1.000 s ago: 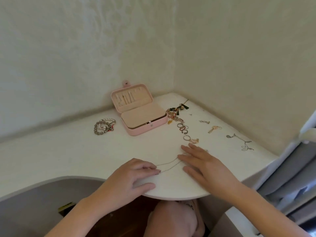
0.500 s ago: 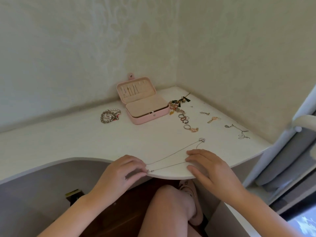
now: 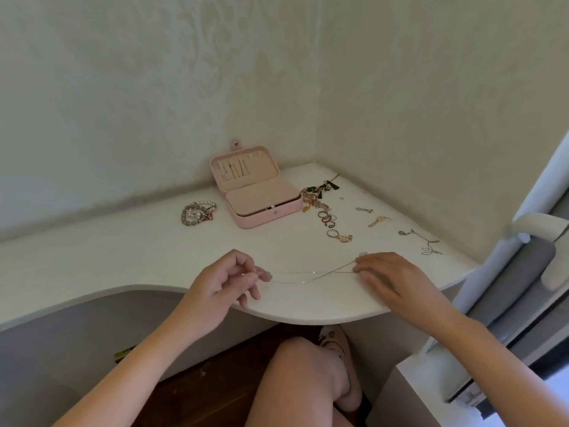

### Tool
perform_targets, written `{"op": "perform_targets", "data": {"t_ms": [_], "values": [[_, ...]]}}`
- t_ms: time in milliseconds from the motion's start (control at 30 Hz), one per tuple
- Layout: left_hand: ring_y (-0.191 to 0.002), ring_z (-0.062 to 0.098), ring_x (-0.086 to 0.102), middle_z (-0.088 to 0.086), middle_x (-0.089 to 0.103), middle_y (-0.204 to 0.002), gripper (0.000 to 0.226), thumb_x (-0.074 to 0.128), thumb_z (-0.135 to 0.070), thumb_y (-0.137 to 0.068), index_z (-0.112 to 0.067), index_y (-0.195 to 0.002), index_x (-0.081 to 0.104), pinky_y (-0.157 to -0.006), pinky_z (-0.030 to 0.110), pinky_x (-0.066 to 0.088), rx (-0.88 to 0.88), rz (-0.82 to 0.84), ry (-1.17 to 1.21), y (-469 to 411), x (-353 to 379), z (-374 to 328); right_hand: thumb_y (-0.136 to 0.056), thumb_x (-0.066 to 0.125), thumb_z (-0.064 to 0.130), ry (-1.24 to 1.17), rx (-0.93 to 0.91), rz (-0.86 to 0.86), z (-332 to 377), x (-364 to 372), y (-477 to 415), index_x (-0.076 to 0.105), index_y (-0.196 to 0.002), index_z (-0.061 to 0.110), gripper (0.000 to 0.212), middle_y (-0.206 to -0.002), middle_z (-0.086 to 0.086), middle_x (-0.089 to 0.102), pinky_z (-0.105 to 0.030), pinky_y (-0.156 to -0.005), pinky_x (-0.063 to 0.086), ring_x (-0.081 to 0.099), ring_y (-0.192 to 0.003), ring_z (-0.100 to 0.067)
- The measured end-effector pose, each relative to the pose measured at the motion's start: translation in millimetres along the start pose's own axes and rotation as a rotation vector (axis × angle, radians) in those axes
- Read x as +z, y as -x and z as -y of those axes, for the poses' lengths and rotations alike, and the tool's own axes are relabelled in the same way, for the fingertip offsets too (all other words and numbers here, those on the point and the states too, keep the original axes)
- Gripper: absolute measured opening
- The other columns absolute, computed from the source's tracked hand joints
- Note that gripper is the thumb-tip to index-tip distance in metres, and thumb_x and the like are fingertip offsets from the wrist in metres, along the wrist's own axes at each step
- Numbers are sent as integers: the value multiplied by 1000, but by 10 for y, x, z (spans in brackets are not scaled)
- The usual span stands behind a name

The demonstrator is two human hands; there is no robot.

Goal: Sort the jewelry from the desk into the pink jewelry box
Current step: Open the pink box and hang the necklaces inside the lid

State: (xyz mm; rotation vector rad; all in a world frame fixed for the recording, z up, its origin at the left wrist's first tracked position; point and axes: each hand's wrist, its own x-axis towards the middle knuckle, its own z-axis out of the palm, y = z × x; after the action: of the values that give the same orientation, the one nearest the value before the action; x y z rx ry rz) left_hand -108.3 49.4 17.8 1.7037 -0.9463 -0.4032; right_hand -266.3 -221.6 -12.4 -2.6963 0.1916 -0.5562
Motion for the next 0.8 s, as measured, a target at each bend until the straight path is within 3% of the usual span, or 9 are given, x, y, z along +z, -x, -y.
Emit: {"op": "perform_targets", "data": {"t_ms": [67,167,267,367,467,533,633,700,800], "values": [[-64,18,59,7,69,-79,15,52,-16,-87,-2,-89,49,-57,28,49,-20,23,132,-60,-43,-85,-93,36,46,-6,-9,9,-5,-26,-38,68,-108,22,43,-117,9,64,4,-92,21,45,-108,7],[-61,17,54,3,59,-68,11,52,-13,-89,-3,-88,49,-58,29,50,41,51,85,-176,-119,-221,-94,34,48,-16,-18,7,-9,-36,-76,68,-109,23,45,-114,11,64,4,-91,23,45,-103,8],[-67,18,58,1,59,-70,7,48,-6,-96,-6,-89,50,-66,28,52,137,37,-69,-335,-189,-368,-95,40,44,-35,10,7,22,-53,-121,67,-111,24,38,-113,16,62,-1,-89,28,49,-104,2],[-74,17,65,4,67,-79,7,53,-12,-94,-14,-88,53,-74,26,53,209,16,-143,-504,-221,-566,-96,46,35,-64,66,86,58,-117,-217,68,-109,28,26,-107,21,63,-9,-86,36,54,-99,1],[-83,17,66,-2,68,-85,8,61,-28,-88,-23,-85,56,-79,29,50,253,37,-212,-659,-254,-735,-95,50,34,-109,96,167,109,-224,-346,67,-94,41,19,-92,27,66,-22,-83,48,62,-87,-4],[-87,21,65,1,67,-87,15,59,-39,-82,-24,-84,57,-82,35,50,264,58,-213,-736,-279,-829,-93,55,31,-156,84,99,207,-322,-454,66,-87,42,17,-82,24,68,-24,-71,49,64,-77,-1],[-89,27,64,7,67,-89,13,61,-31,-84,-19,-85,58,-86,40,50,281,98,-144,-828,-324,-918,-88,64,14,-296,6,-133,457,-498,-650,68,-88,31,18,-80,17,68,-5,-63,38,59,-76,7],[-89,24,65,12,67,-92,6,62,-18,-88,-15,-85,59,-85,34,53,288,122,-87,-872,-340,-969,-85,68,9,-324,-131,-247,647,-636,-808,67,-89,32,23,-82,14,66,-8,-64,41,61,-79,-2],[-89,16,66,20,65,-93,8,58,-8,-89,0,-88,56,-81,24,52,302,139,-23,-903,-361,-1038,-83,70,8,-283,-378,-274,901,-793,-1027,67,-97,21,20,-87,10,62,-22,-70,48,60,-75,-8]]}}
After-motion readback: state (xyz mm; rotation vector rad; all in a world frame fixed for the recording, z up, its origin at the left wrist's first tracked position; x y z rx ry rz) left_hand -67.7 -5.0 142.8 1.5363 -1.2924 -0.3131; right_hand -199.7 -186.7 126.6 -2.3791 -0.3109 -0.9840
